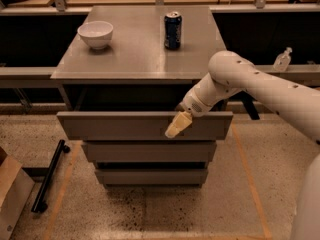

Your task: Open top drawer

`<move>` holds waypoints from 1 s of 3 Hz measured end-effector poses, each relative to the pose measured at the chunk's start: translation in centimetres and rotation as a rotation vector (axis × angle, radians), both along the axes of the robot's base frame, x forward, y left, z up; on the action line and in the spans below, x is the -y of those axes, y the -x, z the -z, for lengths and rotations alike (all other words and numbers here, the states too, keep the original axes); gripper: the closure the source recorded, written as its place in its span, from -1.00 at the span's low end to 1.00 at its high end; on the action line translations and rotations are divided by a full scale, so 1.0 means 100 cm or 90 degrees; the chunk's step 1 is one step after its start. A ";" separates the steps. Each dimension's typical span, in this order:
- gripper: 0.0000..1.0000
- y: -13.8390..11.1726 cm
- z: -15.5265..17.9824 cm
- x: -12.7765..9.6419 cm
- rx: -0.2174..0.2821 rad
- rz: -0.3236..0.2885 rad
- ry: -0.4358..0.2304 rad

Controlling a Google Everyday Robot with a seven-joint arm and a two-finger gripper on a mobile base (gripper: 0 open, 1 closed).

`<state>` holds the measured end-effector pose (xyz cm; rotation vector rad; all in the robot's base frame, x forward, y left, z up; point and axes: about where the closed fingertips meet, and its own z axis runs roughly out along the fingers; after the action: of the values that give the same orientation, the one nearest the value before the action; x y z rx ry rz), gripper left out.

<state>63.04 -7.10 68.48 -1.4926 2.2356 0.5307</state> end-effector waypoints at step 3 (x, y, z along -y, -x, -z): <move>-1.00 0.050 0.009 0.017 -0.101 0.053 0.033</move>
Offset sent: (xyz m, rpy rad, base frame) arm -0.1520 -0.0479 -0.0180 -0.1499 0.4529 -0.2380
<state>57.99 -8.79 67.55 -1.4198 2.4379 0.5886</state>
